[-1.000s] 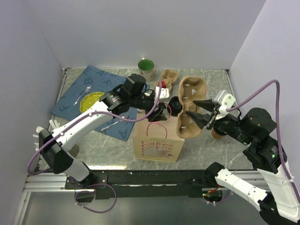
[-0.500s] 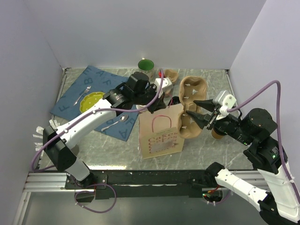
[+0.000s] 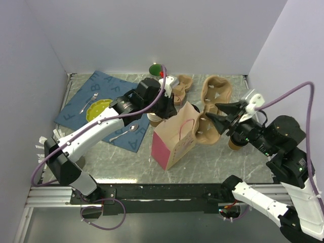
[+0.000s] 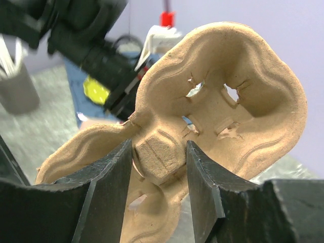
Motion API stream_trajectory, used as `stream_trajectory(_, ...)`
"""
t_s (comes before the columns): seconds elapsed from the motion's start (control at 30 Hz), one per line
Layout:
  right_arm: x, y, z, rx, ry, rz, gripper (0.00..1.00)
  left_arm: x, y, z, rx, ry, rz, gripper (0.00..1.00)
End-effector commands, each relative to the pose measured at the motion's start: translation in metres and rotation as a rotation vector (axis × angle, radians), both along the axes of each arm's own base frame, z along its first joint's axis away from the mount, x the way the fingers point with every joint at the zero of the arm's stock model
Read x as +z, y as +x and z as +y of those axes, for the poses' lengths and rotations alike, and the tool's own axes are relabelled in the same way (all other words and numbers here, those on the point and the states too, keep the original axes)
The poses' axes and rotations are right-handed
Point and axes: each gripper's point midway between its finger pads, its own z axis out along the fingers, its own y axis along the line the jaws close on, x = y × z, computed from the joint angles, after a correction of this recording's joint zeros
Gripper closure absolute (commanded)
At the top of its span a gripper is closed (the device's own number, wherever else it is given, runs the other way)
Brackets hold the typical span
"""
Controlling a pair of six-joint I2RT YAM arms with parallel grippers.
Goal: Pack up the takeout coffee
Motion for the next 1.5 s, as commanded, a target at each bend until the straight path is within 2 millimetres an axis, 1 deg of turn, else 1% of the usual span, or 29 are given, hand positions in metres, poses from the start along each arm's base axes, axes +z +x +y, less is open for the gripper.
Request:
stream_trajectory(0.0,0.055,-0.016,-0.011,-0.031,0.282,0.055,0.57,0.012,-0.002,0.014,0.136,-0.045,0.061,0.58)
stream_trajectory(0.1,0.058,-0.015,0.000,0.001,0.364,0.130,0.58,0.017,-0.004,0.016,0.135,-0.057,0.056,0.36)
stream_trajectory(0.2,0.053,-0.007,0.006,-0.013,0.426,0.201,0.60,0.032,-0.001,0.025,0.195,-0.091,0.025,0.24)
stream_trajectory(0.23,0.050,-0.003,0.007,-0.024,0.436,0.223,0.60,0.043,0.001,0.033,0.230,-0.107,0.001,0.22)
stream_trajectory(0.3,0.048,0.002,0.008,-0.046,0.460,0.253,0.60,0.054,0.001,0.040,0.261,-0.132,-0.025,0.18)
stream_trajectory(0.33,0.050,0.003,0.007,-0.052,0.471,0.260,0.60,0.065,-0.001,0.045,0.269,-0.157,-0.045,0.17)
stream_trajectory(0.4,0.050,0.011,0.010,-0.072,0.490,0.287,0.60,0.072,-0.005,0.048,0.269,-0.186,-0.053,0.15)
stream_trajectory(0.43,0.053,0.013,0.011,-0.077,0.500,0.291,0.60,0.080,-0.008,0.051,0.270,-0.204,-0.062,0.15)
stream_trajectory(0.5,0.050,0.023,0.018,-0.090,0.513,0.329,0.61,0.081,-0.010,0.057,0.285,-0.212,-0.066,0.14)
stream_trajectory(0.53,0.050,0.028,0.016,-0.120,0.525,0.341,0.62,0.086,-0.013,0.062,0.295,-0.223,-0.072,0.14)
stream_trajectory(0.6,0.043,0.040,0.022,-0.157,0.541,0.402,0.62,0.081,-0.013,0.070,0.326,-0.216,-0.070,0.14)
stream_trajectory(0.63,0.042,0.042,0.022,-0.169,0.546,0.415,0.62,0.084,-0.016,0.076,0.340,-0.225,-0.075,0.14)
stream_trajectory(0.67,0.037,0.049,0.027,-0.182,0.550,0.447,0.62,0.076,-0.016,0.079,0.355,-0.210,-0.069,0.15)
stream_trajectory(0.73,0.036,0.054,0.029,-0.207,0.560,0.472,0.62,0.076,-0.019,0.088,0.372,-0.213,-0.079,0.15)
stream_trajectory(0.77,0.028,0.062,0.033,-0.235,0.555,0.502,0.62,0.069,-0.021,0.090,0.368,-0.204,-0.075,0.15)
stream_trajectory(0.8,0.026,0.065,0.034,-0.248,0.554,0.513,0.62,0.068,-0.023,0.090,0.356,-0.204,-0.081,0.15)
stream_trajectory(0.83,0.022,0.072,0.038,-0.265,0.548,0.533,0.62,0.073,-0.026,0.091,0.346,-0.229,-0.098,0.15)
stream_trajectory(0.87,0.016,0.075,0.038,-0.292,0.538,0.555,0.62,0.066,-0.027,0.090,0.336,-0.224,-0.098,0.15)
stream_trajectory(0.9,0.013,0.077,0.040,-0.307,0.531,0.567,0.62,0.067,-0.030,0.089,0.309,-0.228,-0.110,0.15)
stream_trajectory(0.93,0.006,0.083,0.043,-0.331,0.513,0.589,0.61,0.074,-0.030,0.088,0.299,-0.256,-0.136,0.16)
stream_trajectory(0.97,0.000,0.086,0.043,-0.352,0.504,0.604,0.61,0.069,-0.030,0.088,0.296,-0.248,-0.141,0.16)
stream_trajectory(1.0,-0.002,0.089,0.044,-0.364,0.502,0.607,0.60,0.070,-0.028,0.090,0.303,-0.248,-0.154,0.16)
stream_trajectory(1.03,-0.010,0.094,0.047,-0.374,0.487,0.619,0.60,0.069,-0.025,0.091,0.320,-0.242,-0.165,0.16)
stream_trajectory(1.13,-0.019,0.100,0.052,-0.394,0.478,0.643,0.61,0.069,-0.019,0.091,0.327,-0.230,-0.195,0.17)
stream_trajectory(1.23,-0.029,0.100,0.053,-0.410,0.450,0.675,0.61,0.065,-0.013,0.089,0.326,-0.224,-0.198,0.21)
stream_trajectory(1.3,-0.033,0.095,0.053,-0.406,0.443,0.695,0.60,0.061,-0.007,0.087,0.327,-0.221,-0.186,0.25)
stream_trajectory(1.37,-0.034,0.090,0.052,-0.397,0.449,0.708,0.61,0.064,-0.008,0.082,0.294,-0.249,-0.179,0.29)
stream_trajectory(1.43,-0.039,0.082,0.053,-0.379,0.448,0.733,0.61,0.065,-0.007,0.079,0.275,-0.269,-0.178,0.30)
stream_trajectory(1.47,-0.042,0.080,0.052,-0.378,0.446,0.743,0.61,0.064,-0.006,0.079,0.276,-0.270,-0.179,0.33)
